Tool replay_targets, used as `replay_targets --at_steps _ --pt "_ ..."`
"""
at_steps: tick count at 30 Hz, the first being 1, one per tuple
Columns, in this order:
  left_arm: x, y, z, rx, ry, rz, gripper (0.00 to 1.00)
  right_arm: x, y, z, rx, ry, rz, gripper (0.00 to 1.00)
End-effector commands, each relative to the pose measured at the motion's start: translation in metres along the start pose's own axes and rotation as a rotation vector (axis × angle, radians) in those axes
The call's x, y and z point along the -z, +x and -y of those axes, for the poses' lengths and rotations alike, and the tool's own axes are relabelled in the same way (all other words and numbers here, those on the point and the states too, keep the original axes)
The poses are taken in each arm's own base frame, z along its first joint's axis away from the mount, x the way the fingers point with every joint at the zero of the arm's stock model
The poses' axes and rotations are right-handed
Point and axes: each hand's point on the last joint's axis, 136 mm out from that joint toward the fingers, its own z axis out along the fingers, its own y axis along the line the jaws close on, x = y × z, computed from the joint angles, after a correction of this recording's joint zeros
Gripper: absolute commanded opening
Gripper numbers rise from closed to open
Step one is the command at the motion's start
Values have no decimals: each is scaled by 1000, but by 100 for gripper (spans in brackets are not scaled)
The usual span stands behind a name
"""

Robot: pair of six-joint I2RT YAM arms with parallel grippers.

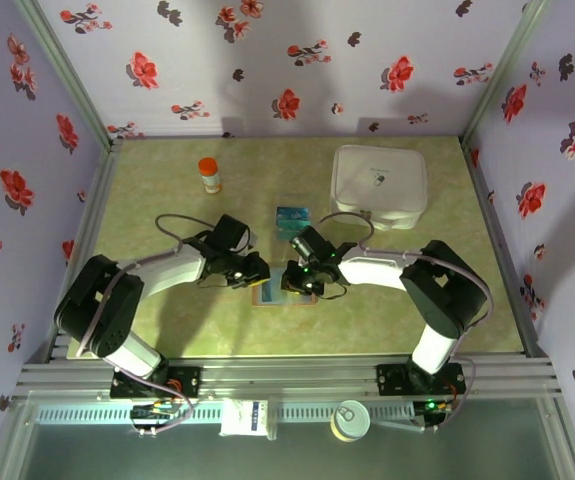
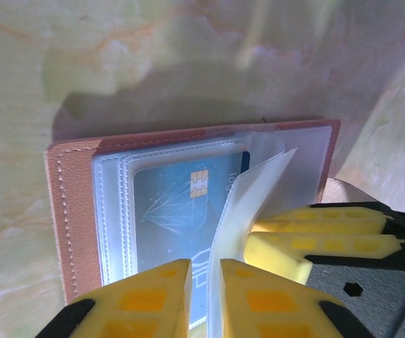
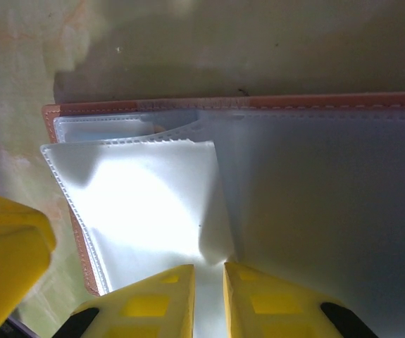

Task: Take the credit cards out of the card holder

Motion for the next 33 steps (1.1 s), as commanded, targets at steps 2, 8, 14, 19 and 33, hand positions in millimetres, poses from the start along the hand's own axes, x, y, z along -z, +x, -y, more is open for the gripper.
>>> replay_targets --at_steps 2,8,14,19,33 --pt "-8 3 6 13 22 -23 18 6 1 1 -15 -9 4 20" --pt "-15 7 5 16 20 -35 19 6 2 2 -20 -12 4 19" --pt "-20 10 5 17 20 -47 19 7 2 0 -19 -17 6 19" --pt "-19 10 8 16 28 -47 17 10 1 -1 -18 -22 12 19" --pt "-9 5 30 -11 59 -35 20 56 -14 -5 22 7 132 23"
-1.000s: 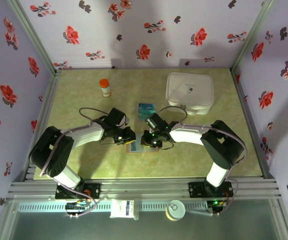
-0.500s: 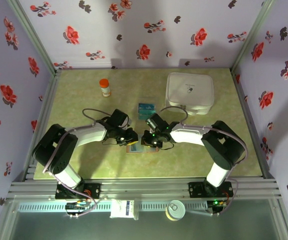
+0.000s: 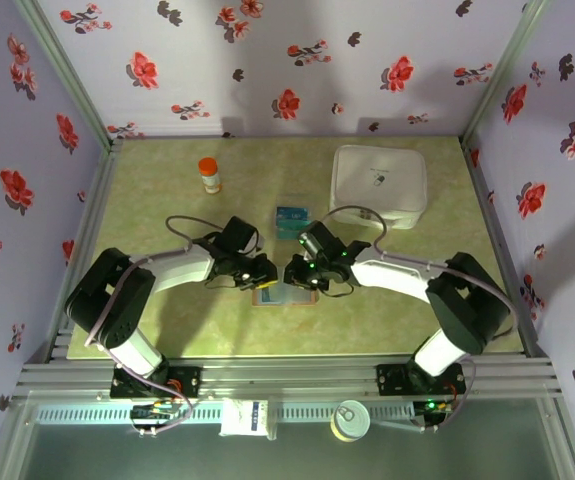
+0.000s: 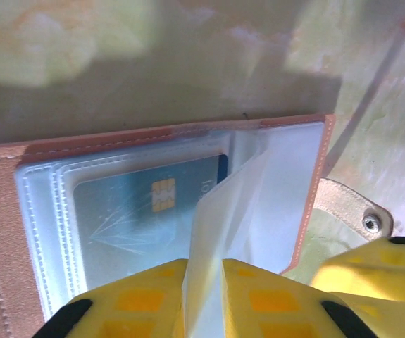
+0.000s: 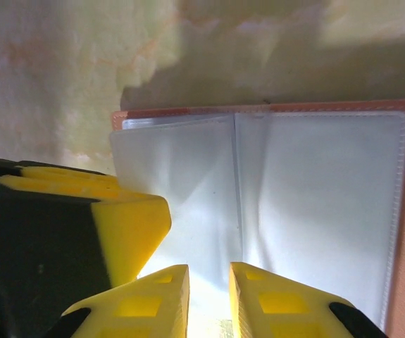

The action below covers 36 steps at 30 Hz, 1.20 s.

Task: Take the credit cards out of the card holder

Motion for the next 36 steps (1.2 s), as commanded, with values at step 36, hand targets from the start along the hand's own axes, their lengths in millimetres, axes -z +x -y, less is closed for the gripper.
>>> replay_targets --at_steps 36 --pt "-15 1 60 -104 55 -42 56 66 -25 22 -35 5 164 28"
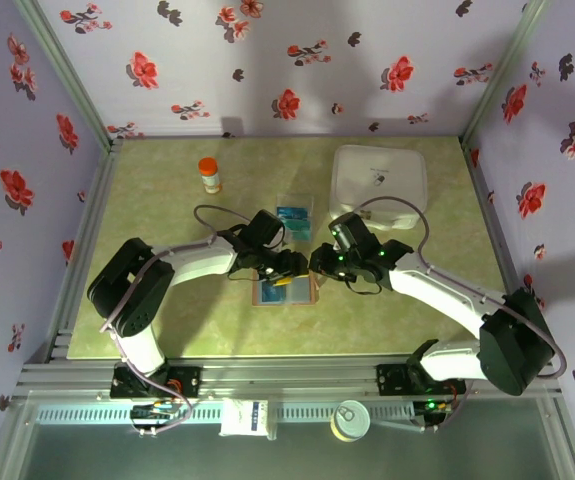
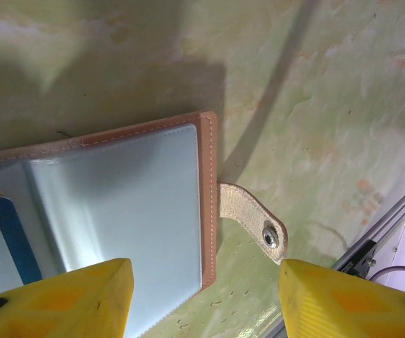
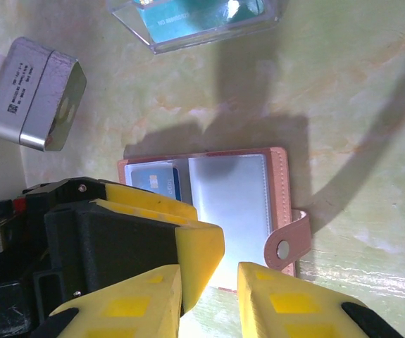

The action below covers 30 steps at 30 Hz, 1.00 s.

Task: Take the credit cards out of the card holder

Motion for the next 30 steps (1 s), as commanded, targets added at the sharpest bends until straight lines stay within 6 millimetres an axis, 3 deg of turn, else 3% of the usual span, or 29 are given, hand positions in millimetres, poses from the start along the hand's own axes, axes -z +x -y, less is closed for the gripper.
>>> replay_targets --at_steps 1,14,22,30 --pt "12 -4 1 -15 -4 21 55 -6 1 -2 -17 -24 -14 28" --pt "44 -5 -42 51 -39 86 45 -35 10 -26 6 -45 -93 26" --pt "54 -1 -70 99 -68 100 28 -63 26 -46 37 -53 -161 26" --pt "52 4 -88 114 -111 85 13 -87 38 -51 29 -68 -213 26"
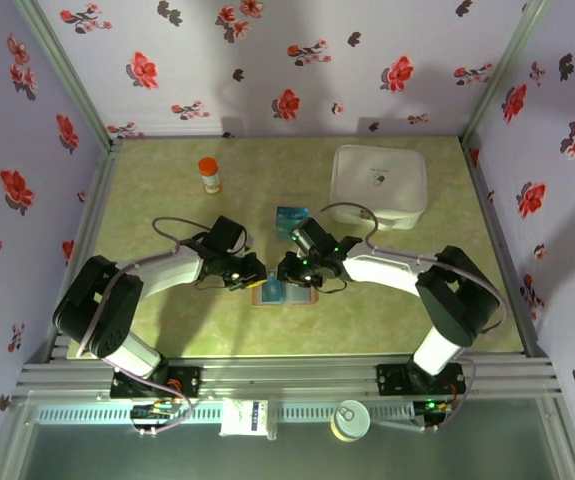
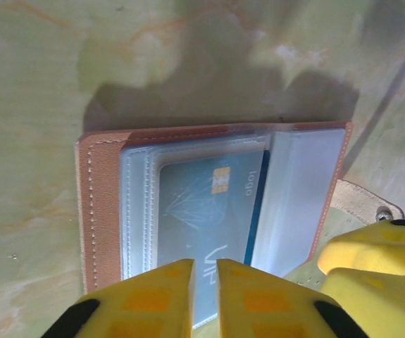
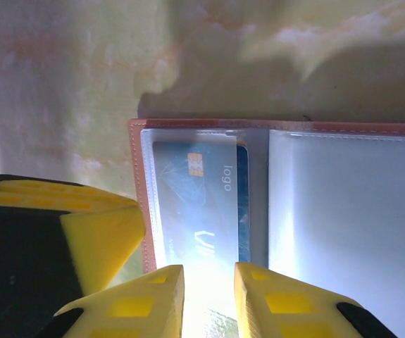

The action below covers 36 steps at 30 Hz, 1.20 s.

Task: Take the credit cards out of the card holder

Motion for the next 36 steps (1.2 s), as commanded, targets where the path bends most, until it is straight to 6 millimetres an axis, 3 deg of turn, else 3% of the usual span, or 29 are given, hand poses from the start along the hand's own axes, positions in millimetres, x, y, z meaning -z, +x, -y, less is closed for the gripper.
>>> replay_targets --at_steps 1,11,26,36 --pt "1 3 -12 -7 -38 -4 11 -5 -4 -16 -4 -48 -7 27" --pt "-6 6 -27 -8 -93 -23 1 -19 -1 -14 -14 -52 -40 27" --pt "-10 9 -34 2 -107 -39 0 -30 4 -8 -18 -38 -65 26" --pt "-11 9 -34 4 -106 -41 0 -33 6 -10 -20 -58 -74 17"
